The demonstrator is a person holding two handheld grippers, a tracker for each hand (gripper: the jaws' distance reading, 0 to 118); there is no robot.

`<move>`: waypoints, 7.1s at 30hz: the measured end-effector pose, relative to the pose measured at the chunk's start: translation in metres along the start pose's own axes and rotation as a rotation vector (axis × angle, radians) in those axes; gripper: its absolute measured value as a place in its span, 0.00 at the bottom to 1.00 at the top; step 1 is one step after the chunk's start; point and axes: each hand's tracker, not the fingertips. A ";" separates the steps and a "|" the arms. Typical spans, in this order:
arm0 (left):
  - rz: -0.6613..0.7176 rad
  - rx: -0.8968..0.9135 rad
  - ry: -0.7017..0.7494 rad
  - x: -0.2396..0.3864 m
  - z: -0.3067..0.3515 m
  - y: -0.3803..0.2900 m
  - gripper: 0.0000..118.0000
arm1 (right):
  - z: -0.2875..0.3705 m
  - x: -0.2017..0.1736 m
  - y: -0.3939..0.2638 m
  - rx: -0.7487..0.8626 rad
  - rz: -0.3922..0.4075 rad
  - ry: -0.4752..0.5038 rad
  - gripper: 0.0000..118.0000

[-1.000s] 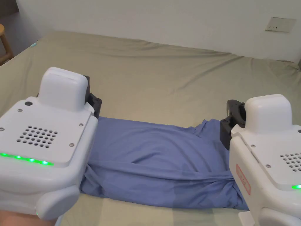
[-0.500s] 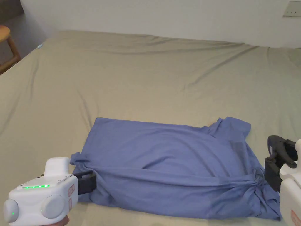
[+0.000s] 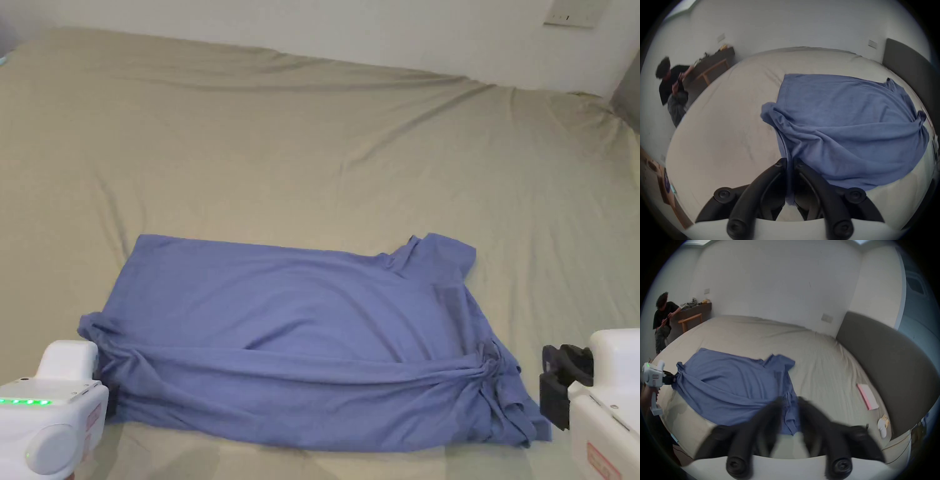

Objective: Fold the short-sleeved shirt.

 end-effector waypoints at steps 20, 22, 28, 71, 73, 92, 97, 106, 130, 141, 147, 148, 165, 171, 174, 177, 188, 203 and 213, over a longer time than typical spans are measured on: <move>0.023 0.079 0.033 -0.005 0.040 0.007 0.05 | -0.161 0.015 -0.062 -0.473 -0.084 0.173 0.11; 0.039 0.083 0.022 -0.009 0.045 0.009 0.05 | -0.150 0.017 -0.057 -0.458 -0.077 0.160 0.12; -0.008 0.125 0.023 -0.015 0.082 0.020 0.05 | -0.088 0.043 -0.029 -0.389 -0.144 0.226 0.12; 0.051 0.846 -0.056 0.034 0.304 0.079 0.40 | 0.161 -0.070 0.089 0.537 0.093 0.077 0.85; 0.014 0.852 -0.028 0.047 0.304 0.083 0.12 | 0.164 -0.080 0.088 0.546 0.090 0.097 0.56; -0.050 0.394 -0.054 0.029 0.134 0.082 0.36 | 0.058 -0.083 0.068 0.353 0.092 0.057 0.01; 0.055 0.152 -0.036 -0.013 0.013 0.078 0.97 | 0.007 -0.063 0.054 0.212 0.104 0.009 0.01; 0.095 -0.042 -0.027 -0.031 -0.130 0.114 0.91 | -0.022 -0.046 0.051 0.097 0.155 -0.035 0.01; -0.176 0.102 -0.087 -0.012 0.010 0.103 0.00 | -0.270 0.017 0.017 -0.499 -0.061 0.085 0.95; -0.170 0.097 -0.069 -0.015 0.036 0.086 0.00 | -0.206 0.003 0.039 -0.363 0.015 0.194 0.05; -0.148 0.143 -0.055 -0.030 0.079 0.082 0.00 | -0.126 0.028 0.061 -0.280 0.018 0.227 0.05; -0.147 0.145 -0.055 -0.033 0.086 0.080 0.00 | -0.112 0.031 0.061 -0.274 0.035 0.231 0.05; -0.249 -0.056 -0.109 -0.047 0.101 -0.036 0.00 | -0.021 0.027 -0.054 -0.495 0.154 0.302 0.05; -0.293 -0.167 -0.137 -0.045 0.077 -0.058 0.00 | -0.046 0.016 -0.094 -0.630 0.220 0.300 0.05; -0.311 -0.202 -0.143 -0.042 0.065 -0.063 0.00 | -0.061 0.012 -0.105 -0.650 0.221 0.289 0.05; -0.328 -0.234 -0.151 -0.040 0.053 -0.065 0.00 | -0.071 0.008 -0.112 -0.670 0.210 0.291 0.05; -0.365 -0.152 -0.111 -0.036 0.075 -0.034 0.73 | -0.021 0.014 -0.079 -0.423 0.282 0.206 0.86; -0.019 0.799 -0.079 0.026 0.298 0.079 0.43 | 0.167 -0.071 0.086 0.515 0.123 0.027 0.90; 0.000 0.864 -0.099 0.069 0.326 0.074 0.00 | 0.186 -0.103 0.078 0.587 0.074 0.100 0.01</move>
